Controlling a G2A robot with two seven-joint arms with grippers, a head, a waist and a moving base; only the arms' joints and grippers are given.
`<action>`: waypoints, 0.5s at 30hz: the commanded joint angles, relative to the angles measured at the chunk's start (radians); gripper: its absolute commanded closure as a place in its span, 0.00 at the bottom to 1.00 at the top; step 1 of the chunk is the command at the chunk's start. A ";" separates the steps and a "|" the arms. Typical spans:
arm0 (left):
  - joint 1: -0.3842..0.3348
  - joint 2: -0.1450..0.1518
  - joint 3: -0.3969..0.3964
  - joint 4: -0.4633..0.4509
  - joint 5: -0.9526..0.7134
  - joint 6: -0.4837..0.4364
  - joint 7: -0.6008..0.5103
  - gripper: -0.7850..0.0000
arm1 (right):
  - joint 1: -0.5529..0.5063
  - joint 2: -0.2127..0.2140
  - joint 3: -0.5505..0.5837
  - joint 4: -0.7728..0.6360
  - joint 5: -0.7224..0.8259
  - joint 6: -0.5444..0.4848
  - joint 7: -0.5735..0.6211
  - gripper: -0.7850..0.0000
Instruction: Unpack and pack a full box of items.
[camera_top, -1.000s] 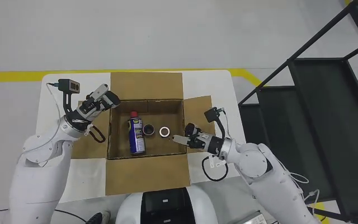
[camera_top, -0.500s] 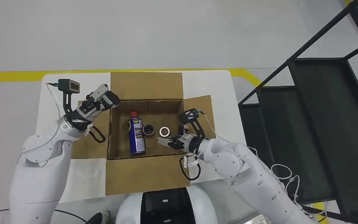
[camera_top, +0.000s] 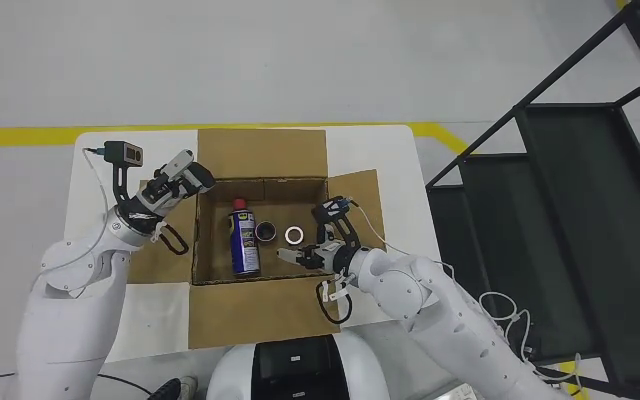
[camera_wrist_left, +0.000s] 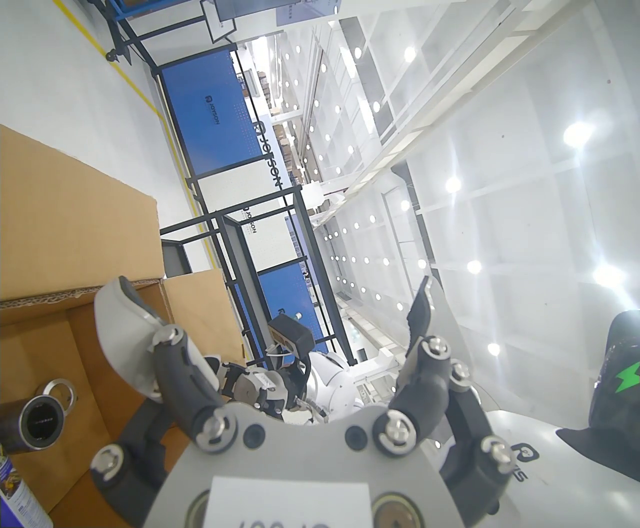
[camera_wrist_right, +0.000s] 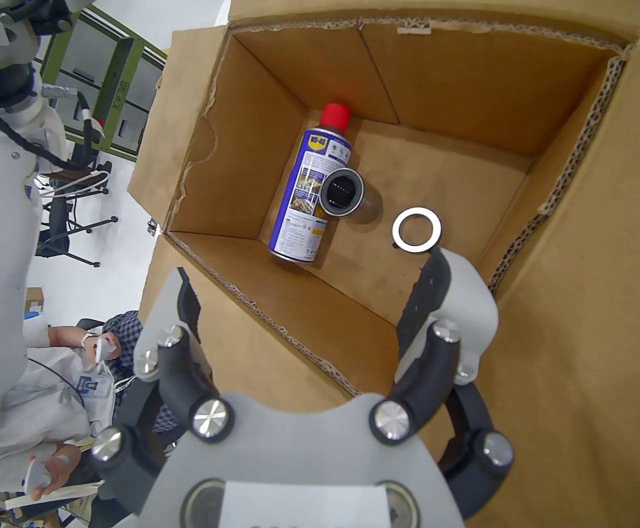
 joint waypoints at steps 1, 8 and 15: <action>0.000 0.000 0.000 0.000 0.000 0.000 0.000 0.00 | 0.000 0.000 0.000 0.000 0.000 0.000 0.000 0.00; -0.007 0.004 -0.041 -0.077 0.073 0.014 0.089 0.00 | 0.000 0.000 0.000 0.000 0.000 0.000 0.000 0.00; 0.155 0.010 -0.175 -0.199 0.191 -0.017 0.266 0.00 | 0.000 0.000 0.000 0.000 0.000 0.000 0.000 0.00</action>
